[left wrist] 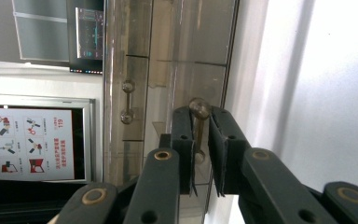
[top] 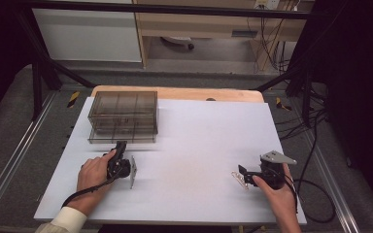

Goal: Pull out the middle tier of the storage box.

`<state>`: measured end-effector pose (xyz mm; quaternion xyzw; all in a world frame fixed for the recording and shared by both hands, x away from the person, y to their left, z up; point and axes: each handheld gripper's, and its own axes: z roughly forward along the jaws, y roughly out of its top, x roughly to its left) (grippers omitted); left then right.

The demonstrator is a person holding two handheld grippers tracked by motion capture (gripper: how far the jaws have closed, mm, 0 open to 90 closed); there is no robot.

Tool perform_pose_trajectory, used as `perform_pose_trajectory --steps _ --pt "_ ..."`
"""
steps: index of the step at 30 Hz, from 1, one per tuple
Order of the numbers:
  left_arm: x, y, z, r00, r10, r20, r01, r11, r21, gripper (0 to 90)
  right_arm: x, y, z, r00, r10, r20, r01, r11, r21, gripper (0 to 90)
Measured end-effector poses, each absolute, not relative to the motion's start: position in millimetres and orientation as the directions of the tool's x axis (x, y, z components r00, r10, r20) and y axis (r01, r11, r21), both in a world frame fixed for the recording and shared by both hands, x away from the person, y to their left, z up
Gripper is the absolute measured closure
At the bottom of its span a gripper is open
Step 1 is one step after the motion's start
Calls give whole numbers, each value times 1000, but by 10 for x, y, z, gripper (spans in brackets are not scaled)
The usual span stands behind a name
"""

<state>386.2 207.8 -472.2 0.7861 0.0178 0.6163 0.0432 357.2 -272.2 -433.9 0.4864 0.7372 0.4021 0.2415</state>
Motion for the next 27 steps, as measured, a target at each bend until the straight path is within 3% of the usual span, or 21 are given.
perform_pose_trajectory --steps 27 --pt "3891 2073 -4738 246 88 965 -32 -995 99 804 3575 -2719 -4344 -413 910 32 523 208 826 56"
